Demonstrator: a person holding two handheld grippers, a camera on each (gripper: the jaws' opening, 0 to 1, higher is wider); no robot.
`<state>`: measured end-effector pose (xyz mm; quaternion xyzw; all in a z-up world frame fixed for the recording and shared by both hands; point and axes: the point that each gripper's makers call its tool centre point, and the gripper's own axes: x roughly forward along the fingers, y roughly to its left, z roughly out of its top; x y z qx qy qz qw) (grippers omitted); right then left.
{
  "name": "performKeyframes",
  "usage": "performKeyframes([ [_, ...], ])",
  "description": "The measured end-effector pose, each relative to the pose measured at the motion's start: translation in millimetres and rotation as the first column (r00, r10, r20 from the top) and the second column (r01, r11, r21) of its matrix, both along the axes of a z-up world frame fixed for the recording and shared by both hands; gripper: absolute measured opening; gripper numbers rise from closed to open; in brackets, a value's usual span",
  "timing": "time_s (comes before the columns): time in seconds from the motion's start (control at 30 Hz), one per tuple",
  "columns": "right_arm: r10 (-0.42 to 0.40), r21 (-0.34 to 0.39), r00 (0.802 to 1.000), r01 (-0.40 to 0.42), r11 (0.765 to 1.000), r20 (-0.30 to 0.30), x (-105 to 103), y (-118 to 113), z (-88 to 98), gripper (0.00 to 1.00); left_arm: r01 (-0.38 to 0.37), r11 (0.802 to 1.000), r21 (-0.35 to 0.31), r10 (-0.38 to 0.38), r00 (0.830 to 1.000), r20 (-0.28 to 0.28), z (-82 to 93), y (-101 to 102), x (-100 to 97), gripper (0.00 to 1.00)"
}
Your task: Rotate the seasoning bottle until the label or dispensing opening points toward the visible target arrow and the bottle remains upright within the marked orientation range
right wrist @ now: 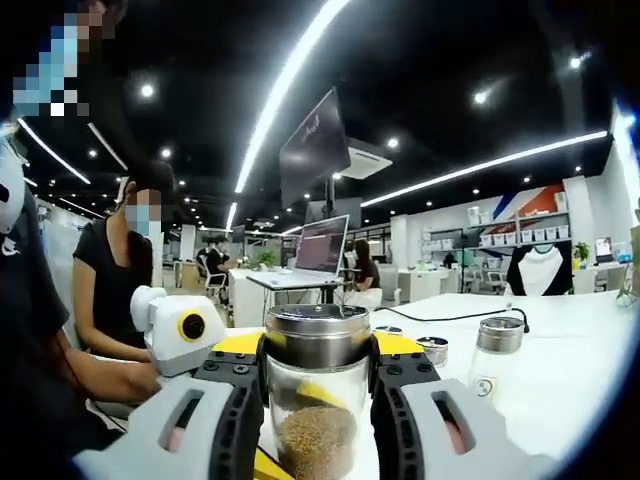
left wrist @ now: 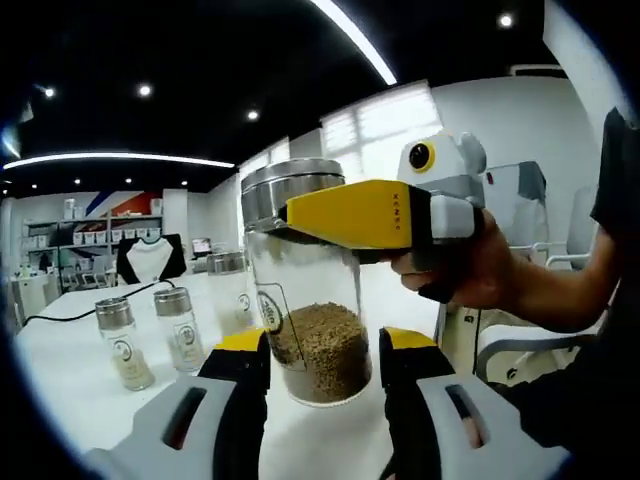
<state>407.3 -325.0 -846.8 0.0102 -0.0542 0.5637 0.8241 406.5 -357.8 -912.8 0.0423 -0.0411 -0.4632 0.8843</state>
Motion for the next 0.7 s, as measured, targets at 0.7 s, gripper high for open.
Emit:
performKeyframes([
  [0.7, 0.281, 0.037, 0.960, -0.281, 0.959, 0.006, -36, -6, 12.1, 0.37, 0.145, 0.987, -0.067, -0.147, 0.989, -0.019, 9.6, -16, -21.2, 0.43],
])
